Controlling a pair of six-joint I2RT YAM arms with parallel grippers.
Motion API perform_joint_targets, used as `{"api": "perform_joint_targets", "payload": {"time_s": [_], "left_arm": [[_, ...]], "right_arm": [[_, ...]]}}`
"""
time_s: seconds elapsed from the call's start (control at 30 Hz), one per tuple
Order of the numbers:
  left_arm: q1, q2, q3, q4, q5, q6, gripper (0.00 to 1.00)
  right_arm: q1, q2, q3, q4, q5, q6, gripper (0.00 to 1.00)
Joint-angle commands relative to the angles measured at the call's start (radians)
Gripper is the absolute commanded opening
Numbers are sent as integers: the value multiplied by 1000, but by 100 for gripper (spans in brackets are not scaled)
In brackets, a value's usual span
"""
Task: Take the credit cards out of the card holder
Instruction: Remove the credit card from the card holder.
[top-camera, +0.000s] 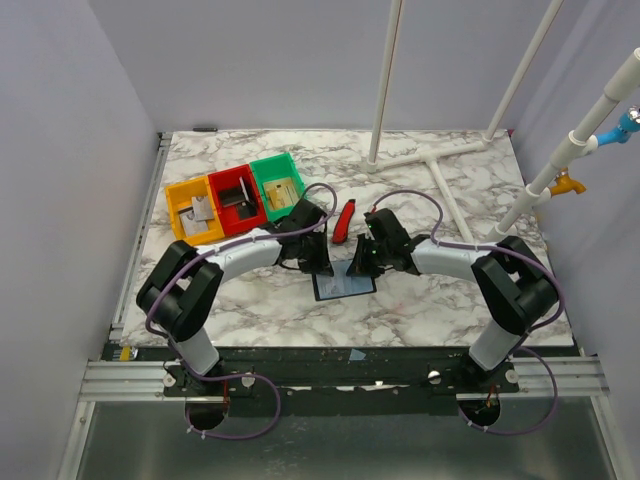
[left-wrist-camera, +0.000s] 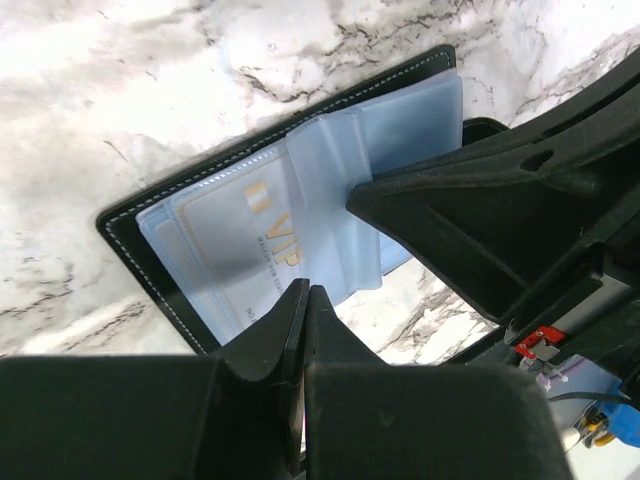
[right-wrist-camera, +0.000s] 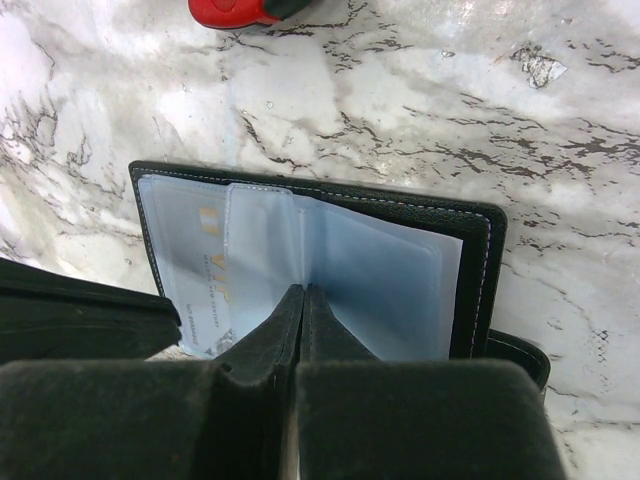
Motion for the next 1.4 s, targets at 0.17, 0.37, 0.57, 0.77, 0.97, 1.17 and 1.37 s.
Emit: {"api": "perform_joint_targets", "payload": {"time_s": [0.17, 0.37, 0.57, 0.77, 0.97, 1.17, 1.37], "left_arm": [[19, 39, 47, -26, -32, 40, 0], [19, 83, 90, -32, -38, 47, 0], [20, 107, 126, -48, -47, 58, 0], [26, 114, 128, -59, -63, 64, 0], [32, 111, 112, -59, -77, 66, 0], [32, 132, 115, -51, -65, 66, 0], [26, 143, 120, -49, -52, 64, 0]], "right_arm": [[5, 61, -45, 29, -39, 22, 0], [-5, 69, -66, 38, -44, 20, 1], [-10, 72, -74, 44, -47, 21, 1], [-11, 74, -76, 48, -51, 20, 1], [-11, 75, -80, 51, -53, 21, 1], [-12, 74, -84, 51, -54, 25, 1], [-12, 70, -83, 50, -54, 26, 1]]}}
